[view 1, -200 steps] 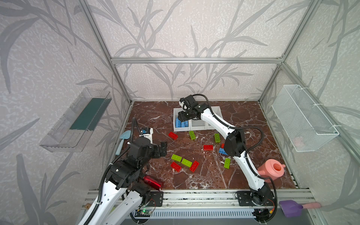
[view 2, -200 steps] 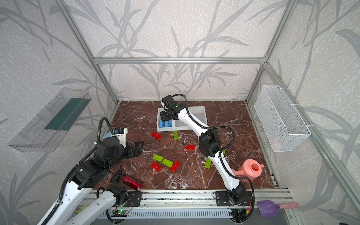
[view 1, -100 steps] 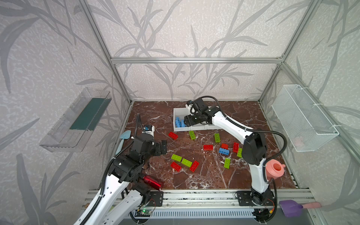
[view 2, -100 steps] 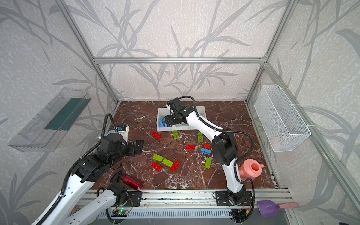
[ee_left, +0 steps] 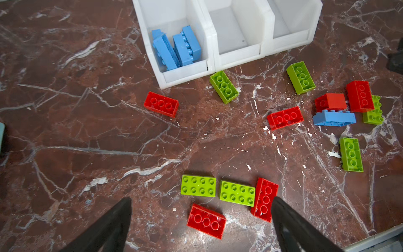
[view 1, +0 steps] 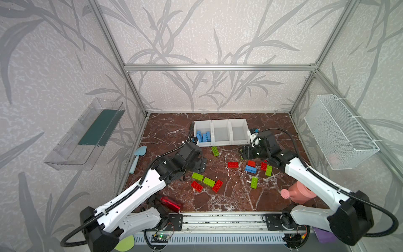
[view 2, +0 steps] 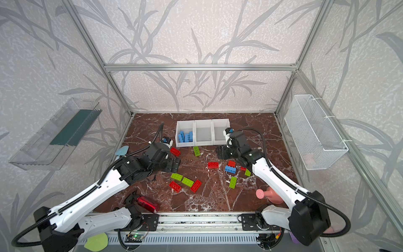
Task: Sort the legos into containers by color
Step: 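Reach the left gripper toward a blue brick while the right arm withdraws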
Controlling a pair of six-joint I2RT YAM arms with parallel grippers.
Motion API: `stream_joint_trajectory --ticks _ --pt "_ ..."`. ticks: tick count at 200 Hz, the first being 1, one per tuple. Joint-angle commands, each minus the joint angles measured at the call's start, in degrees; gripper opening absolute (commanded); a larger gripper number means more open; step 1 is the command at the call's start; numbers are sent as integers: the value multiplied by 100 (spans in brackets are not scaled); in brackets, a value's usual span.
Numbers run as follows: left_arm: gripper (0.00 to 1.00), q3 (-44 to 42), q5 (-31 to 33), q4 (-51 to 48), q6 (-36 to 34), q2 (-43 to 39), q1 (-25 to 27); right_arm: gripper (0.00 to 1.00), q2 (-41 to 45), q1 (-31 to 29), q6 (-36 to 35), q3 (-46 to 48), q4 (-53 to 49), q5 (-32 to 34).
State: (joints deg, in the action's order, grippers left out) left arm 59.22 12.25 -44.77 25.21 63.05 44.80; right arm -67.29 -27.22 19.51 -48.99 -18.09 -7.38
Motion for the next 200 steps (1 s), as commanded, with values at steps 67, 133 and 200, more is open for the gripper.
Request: stream_joint_trajectory --ticks 67,133,200 --pt "73 1109 -440 1089 523 2380 1212 76 1807 1928 1136 1612 358 -844" --pt "72 2210 -900 1494 756 3870 1578 77 1451 2950 1960 1790 757 -1356" --pt "99 3121 -830 1509 1081 5049 1793 82 1359 3155 2175 1814 912 -1336"
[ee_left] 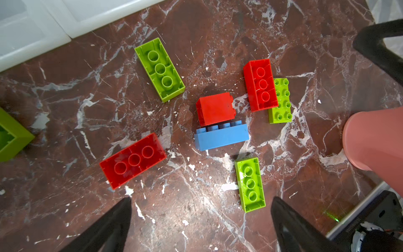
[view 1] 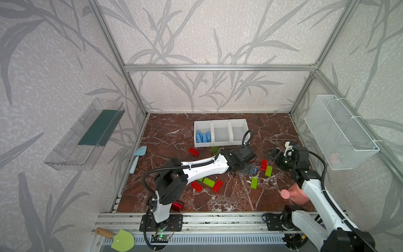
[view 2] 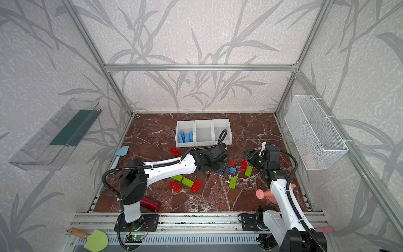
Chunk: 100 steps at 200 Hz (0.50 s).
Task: Sort the legos into containers by color
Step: 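Reach the left gripper toward a blue brick while the right arm withdraws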
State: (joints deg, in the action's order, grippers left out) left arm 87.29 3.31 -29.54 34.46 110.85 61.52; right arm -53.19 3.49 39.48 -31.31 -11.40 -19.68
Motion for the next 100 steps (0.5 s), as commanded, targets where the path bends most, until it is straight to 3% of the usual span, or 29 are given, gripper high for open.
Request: stream_joint_trajectory --ticks 1,100 --pt "99 324 64 -16 157 283 122 82 -56 83 184 50 248 -110" --pt "99 1498 119 -500 115 1526 186 84 -77 198 325 233 402 -44"
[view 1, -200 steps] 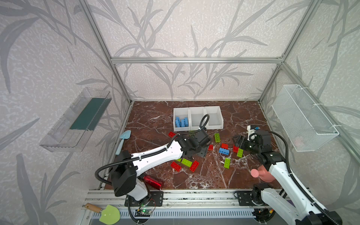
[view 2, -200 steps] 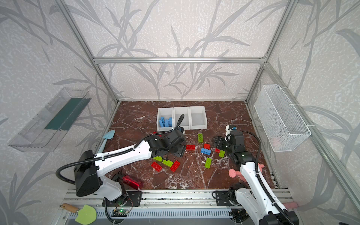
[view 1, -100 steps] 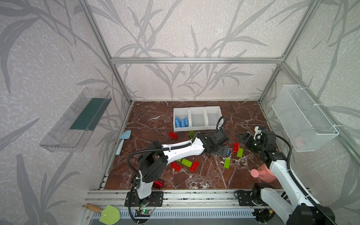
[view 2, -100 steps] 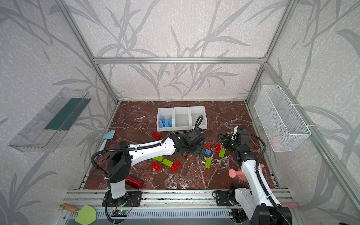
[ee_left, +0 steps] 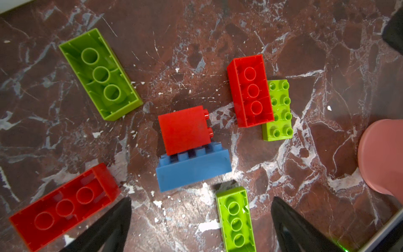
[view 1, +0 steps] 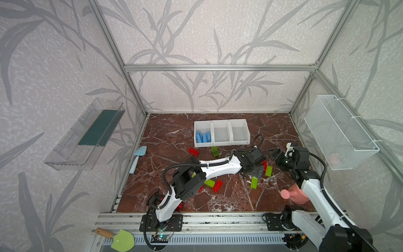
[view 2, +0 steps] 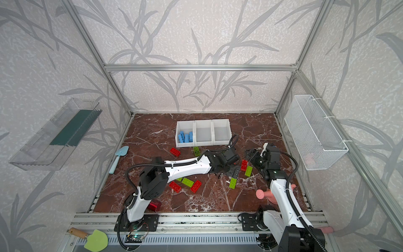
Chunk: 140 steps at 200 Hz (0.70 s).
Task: Sort the legos into containers by color
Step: 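Lower the left gripper onto the blue brick beneath the red brick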
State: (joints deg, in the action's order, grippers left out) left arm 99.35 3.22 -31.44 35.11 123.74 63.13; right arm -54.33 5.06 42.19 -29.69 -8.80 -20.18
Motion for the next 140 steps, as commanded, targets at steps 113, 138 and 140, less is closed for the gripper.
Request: stream_joint_trajectory --ticks 113,138,140 --pt "83 797 560 -516 -21 842 21 84 -61 55 112 172 325 -164" --pt "72 796 583 -504 -35 835 19 84 -43 55 122 204 365 -170" --pt "71 796 583 -497 -36 833 20 84 -43 56 122 202 366 -170"
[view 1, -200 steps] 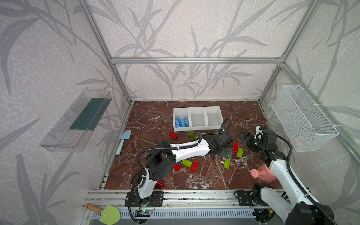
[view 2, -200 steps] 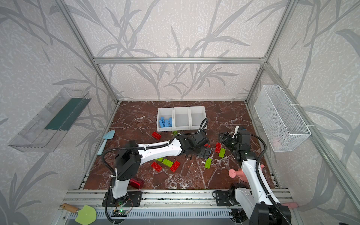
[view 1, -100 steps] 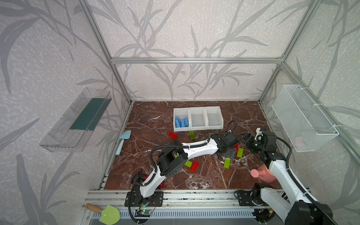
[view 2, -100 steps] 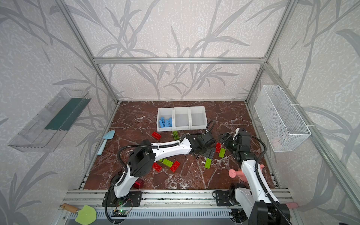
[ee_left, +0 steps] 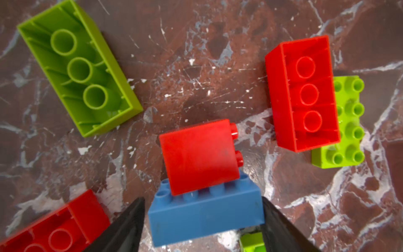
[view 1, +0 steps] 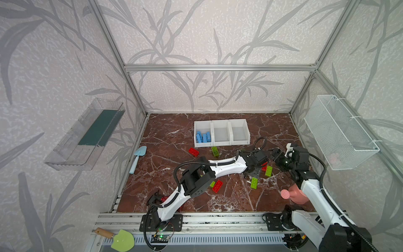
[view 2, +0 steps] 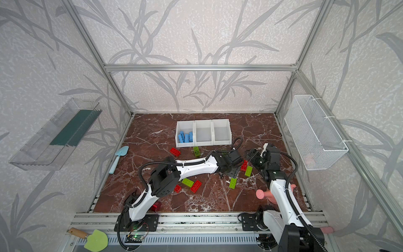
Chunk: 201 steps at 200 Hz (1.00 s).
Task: Sort the legos into containers by color
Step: 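Lower the left gripper onto the blue brick beneath the red brick, then lift the blue brick with the left gripper and release it into the blue-filled bin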
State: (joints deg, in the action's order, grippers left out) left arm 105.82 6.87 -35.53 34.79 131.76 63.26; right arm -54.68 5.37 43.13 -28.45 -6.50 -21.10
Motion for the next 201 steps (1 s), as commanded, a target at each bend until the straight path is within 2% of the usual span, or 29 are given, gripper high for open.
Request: stream_joint_trajectory --ticks 1,63,108,154,181,201 --pt "71 149 218 -87 -5 28 9 84 -8 26 28 77 134 -78" --pt "61 -126 243 29 11 -308 13 84 27 23 18 111 149 -100" --pt "60 -825 349 409 42 -1149 2 84 61 18 -7 243 414 -245" --pt "60 -1248 742 268 59 -2013 -49 84 80 19 -37 296 473 -296" --pt "60 -1490 863 191 -81 -2524 -312 84 121 21 -41 362 572 -359" --pt "60 -1834 1042 197 -47 -2942 -709 84 188 26 -60 422 693 -474"
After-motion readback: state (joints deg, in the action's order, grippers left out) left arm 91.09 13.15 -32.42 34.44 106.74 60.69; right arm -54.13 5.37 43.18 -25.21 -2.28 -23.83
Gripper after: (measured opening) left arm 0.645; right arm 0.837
